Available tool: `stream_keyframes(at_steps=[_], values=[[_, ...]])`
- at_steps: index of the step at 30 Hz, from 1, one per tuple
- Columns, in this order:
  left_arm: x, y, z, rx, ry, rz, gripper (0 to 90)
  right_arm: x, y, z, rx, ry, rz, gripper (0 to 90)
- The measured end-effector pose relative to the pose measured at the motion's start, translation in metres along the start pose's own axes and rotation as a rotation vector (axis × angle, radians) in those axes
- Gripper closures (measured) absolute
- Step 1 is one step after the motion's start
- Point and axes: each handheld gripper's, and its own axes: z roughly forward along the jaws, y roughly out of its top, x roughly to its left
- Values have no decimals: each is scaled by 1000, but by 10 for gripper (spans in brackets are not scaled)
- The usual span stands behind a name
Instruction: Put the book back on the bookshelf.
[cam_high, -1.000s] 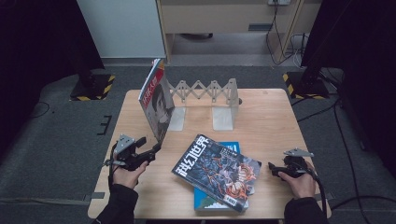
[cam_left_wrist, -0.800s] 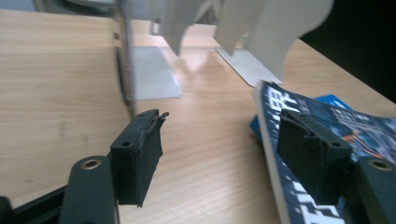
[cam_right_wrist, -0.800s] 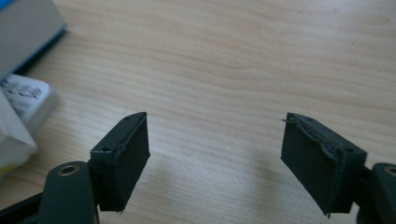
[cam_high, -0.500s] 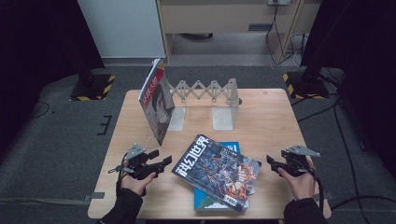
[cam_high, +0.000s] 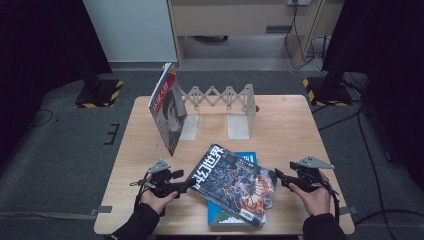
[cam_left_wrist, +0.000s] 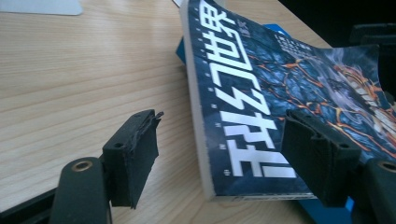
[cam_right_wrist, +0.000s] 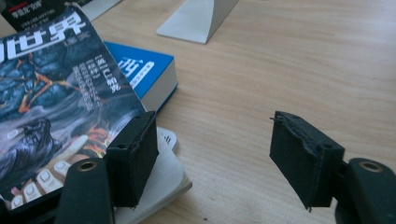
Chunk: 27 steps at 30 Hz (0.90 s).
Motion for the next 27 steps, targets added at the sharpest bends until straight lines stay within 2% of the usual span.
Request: stream_keyframes(at_steps=[7,9,12,16,22,23,27], values=[[-2,-2,6,32,-17,-2,260,4,11,-11,-81,-20,-5,308],[-1,-3,7,38,-24,-11,258,6,13,-13,-95,-4,5,310],[0,-4,9,45,-26,-14,257,14,9,-7,-58,32,-9,329],[2,-5,12,49,-45,-38,251,24,5,3,-8,70,-36,336],[3,-7,15,56,-70,-62,247,33,-4,13,58,92,-65,343],[4,-7,16,57,-74,-67,246,34,-5,15,67,92,-75,343],[5,-7,18,62,-94,-89,245,35,-6,18,64,102,-62,341]])
